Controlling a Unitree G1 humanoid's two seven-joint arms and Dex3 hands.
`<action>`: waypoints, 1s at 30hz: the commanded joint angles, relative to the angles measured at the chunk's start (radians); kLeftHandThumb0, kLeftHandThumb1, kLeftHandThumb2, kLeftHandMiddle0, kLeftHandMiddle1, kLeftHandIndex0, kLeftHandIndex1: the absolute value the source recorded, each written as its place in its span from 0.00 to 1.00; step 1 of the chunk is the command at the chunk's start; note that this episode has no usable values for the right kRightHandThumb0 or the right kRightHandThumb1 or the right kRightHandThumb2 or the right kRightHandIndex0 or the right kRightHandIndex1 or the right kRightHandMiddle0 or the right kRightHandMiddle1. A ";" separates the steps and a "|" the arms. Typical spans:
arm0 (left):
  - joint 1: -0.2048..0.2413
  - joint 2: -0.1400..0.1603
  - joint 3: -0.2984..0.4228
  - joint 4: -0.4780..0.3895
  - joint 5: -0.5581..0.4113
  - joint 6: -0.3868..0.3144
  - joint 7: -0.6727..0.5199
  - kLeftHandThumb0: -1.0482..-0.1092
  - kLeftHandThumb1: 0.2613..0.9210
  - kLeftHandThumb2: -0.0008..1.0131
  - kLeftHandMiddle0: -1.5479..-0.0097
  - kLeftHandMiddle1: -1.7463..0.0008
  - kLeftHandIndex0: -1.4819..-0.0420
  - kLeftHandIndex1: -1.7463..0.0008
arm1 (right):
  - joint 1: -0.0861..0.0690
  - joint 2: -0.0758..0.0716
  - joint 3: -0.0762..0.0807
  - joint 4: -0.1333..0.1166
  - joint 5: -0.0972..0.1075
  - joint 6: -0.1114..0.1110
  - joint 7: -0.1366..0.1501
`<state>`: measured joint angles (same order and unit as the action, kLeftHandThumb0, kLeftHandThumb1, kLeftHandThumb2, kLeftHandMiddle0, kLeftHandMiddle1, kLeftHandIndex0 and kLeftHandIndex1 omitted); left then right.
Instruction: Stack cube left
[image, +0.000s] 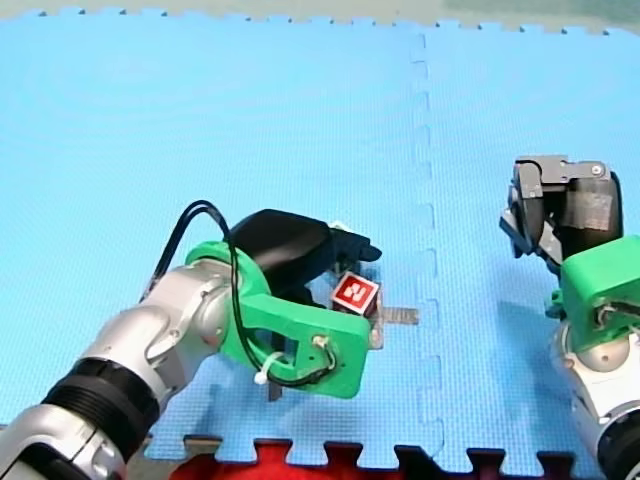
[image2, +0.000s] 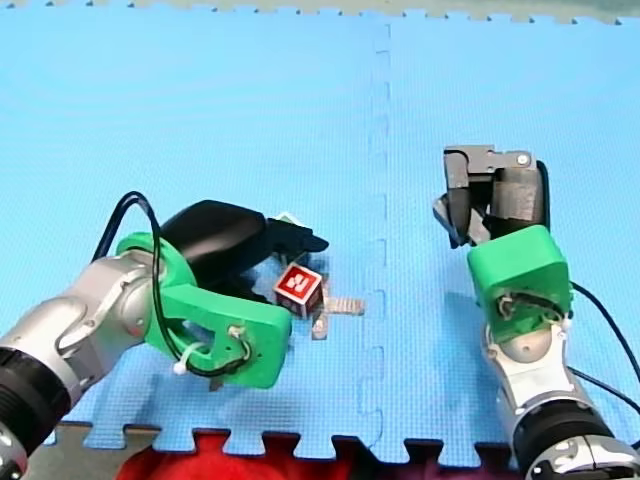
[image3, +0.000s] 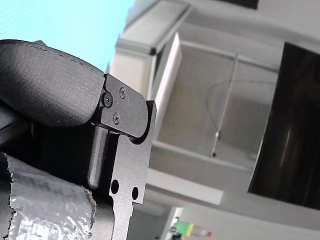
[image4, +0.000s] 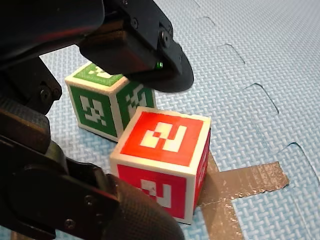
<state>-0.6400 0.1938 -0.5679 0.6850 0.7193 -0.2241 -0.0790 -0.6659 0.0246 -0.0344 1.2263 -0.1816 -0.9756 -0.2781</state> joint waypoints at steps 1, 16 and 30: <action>0.017 0.010 0.005 -0.039 -0.008 0.020 -0.028 0.00 0.90 0.02 0.37 0.00 0.80 1.00 | -0.001 -0.003 -0.002 0.002 0.004 -0.005 -0.001; 0.044 0.010 0.025 -0.093 -0.055 0.041 -0.072 0.00 0.89 0.00 0.35 0.00 0.79 0.99 | 0.001 0.004 -0.002 0.005 0.004 -0.009 0.001; 0.032 0.036 -0.005 -0.009 0.016 -0.029 0.067 0.00 0.97 0.02 0.33 0.00 0.73 0.98 | 0.001 -0.002 -0.003 0.012 0.001 -0.005 -0.007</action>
<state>-0.6114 0.2164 -0.5722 0.6739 0.7323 -0.2469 -0.0177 -0.6657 0.0286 -0.0343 1.2392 -0.1827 -0.9789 -0.2806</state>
